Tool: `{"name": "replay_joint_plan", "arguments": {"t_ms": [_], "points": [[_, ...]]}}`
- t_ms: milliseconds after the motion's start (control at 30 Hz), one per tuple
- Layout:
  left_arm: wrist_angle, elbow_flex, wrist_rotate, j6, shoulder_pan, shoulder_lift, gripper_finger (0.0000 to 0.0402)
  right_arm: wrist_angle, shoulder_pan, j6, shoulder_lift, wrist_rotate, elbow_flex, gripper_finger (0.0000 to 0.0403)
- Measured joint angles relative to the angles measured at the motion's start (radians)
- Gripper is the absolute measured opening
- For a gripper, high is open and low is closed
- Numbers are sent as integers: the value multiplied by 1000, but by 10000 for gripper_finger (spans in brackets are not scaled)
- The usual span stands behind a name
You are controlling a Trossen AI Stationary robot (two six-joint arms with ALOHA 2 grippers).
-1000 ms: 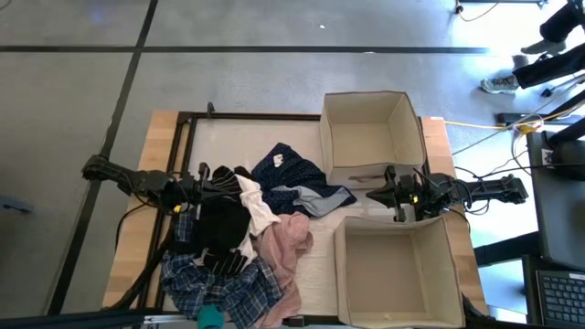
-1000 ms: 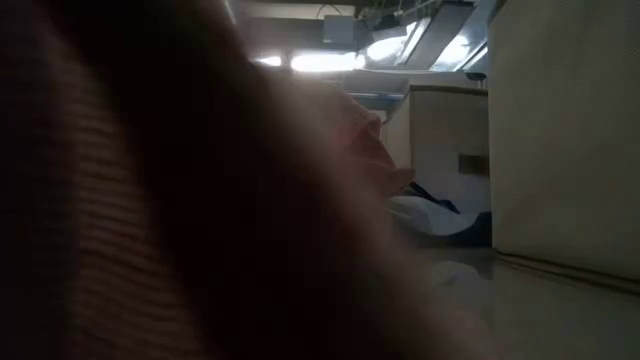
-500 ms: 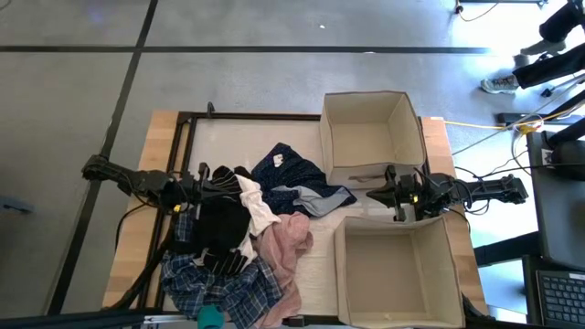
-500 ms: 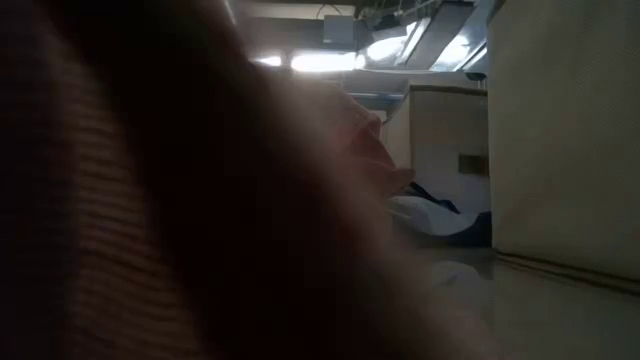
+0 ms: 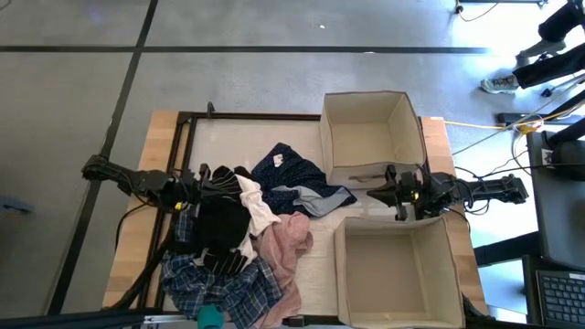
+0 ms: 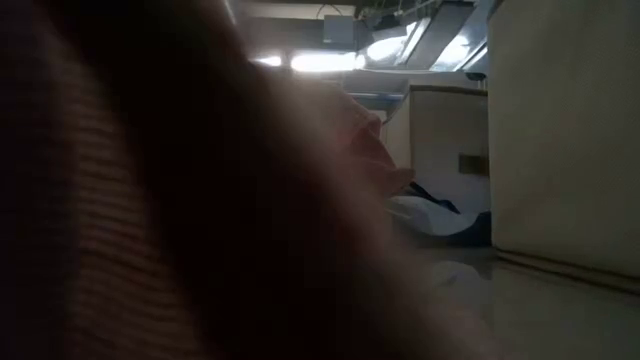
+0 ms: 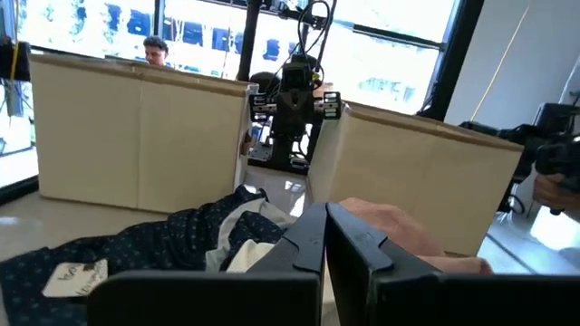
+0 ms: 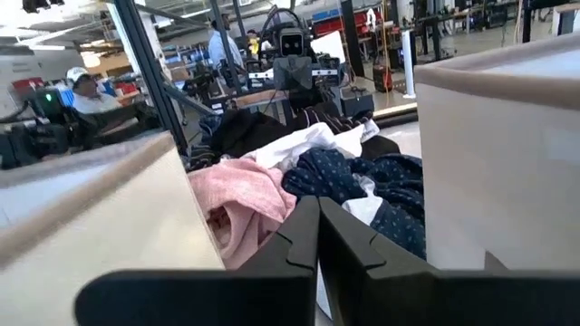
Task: Sort clothes
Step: Put the white sock into the top laundry organizer
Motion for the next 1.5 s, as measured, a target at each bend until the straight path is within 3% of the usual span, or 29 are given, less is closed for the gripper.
{"name": "replay_joint_plan", "arguments": {"t_ms": [300,567,833,1233,1500], "points": [[56,0,0,-75,0,0,1,11,1,199,-1,0,103,12],[167,0,0,47,0,0,1,10,0,145,94,3,233,12],[242,0,0,185,0,0,1,6,0,14,435,47,455,12],[220,0,-2,217,0,0,1,1,0,-264,957,122,865,12],[261,0,-2,343,0,0,1,-29,0,-399,1268,132,1154,12]]}}
